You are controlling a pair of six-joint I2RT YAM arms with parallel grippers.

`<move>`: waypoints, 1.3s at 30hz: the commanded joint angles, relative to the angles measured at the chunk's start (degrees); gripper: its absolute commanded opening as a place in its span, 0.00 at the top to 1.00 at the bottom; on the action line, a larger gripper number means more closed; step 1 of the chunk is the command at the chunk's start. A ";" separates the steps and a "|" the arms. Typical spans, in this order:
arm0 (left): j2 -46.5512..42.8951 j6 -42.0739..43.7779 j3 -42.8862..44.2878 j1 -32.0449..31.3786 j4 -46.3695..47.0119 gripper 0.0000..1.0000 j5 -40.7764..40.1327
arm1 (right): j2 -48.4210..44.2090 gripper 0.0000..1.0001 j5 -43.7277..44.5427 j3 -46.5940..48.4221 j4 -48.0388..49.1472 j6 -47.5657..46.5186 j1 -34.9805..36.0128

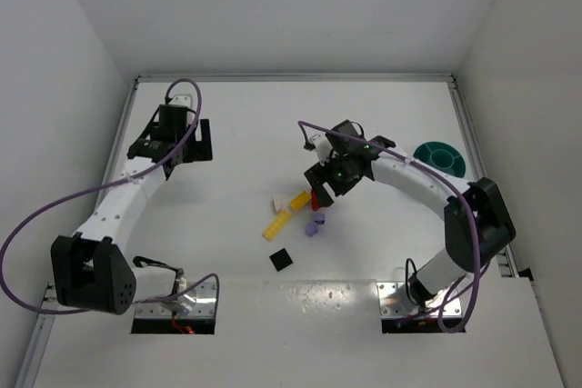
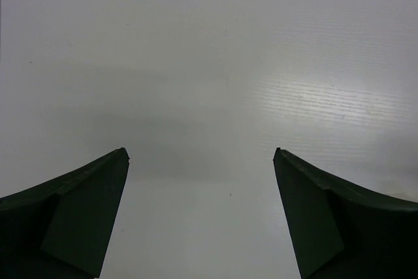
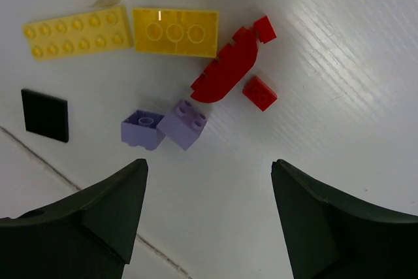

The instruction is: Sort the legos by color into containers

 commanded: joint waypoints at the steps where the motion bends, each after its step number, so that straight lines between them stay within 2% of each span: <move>1: -3.55 -2.82 -1.84 0.17 0.88 0.00 -1.68 | 3.33 0.24 3.49 -0.27 3.77 6.13 0.56; 5: -4.97 -3.97 -2.46 0.70 0.88 0.00 -2.74 | 6.33 0.33 2.96 2.53 4.47 6.84 1.26; 11: -6.37 -5.20 -5.97 2.36 0.88 0.00 -4.06 | 9.76 0.33 4.10 3.77 5.35 7.89 2.41; 20: -5.67 -5.20 -6.51 2.89 1.41 0.00 -4.06 | 16.00 0.33 5.24 8.33 6.59 9.04 2.94; 24: -4.62 -5.73 -5.98 2.89 1.41 0.00 -4.06 | 18.10 0.36 5.86 8.87 6.59 9.04 2.94; 29: -4.61 -5.73 -5.98 2.89 1.41 0.00 -4.06 | 18.64 0.47 6.47 8.34 6.59 9.04 2.94; 31: -4.61 -5.73 -6.51 2.89 1.41 0.00 -4.06 | 18.64 0.55 7.00 8.34 6.59 9.04 2.94; 35: -4.61 -5.73 -7.03 2.89 1.94 0.00 -3.53 | 15.31 0.77 7.00 7.81 6.59 6.85 2.94; 36: -4.61 -5.73 -7.03 2.89 2.46 0.00 -3.53 | 13.47 0.86 7.52 7.81 6.59 6.84 2.94; 39: -4.09 -5.20 -7.56 2.89 3.51 0.00 -2.31 | 10.56 1.00 8.67 7.81 6.06 4.83 2.94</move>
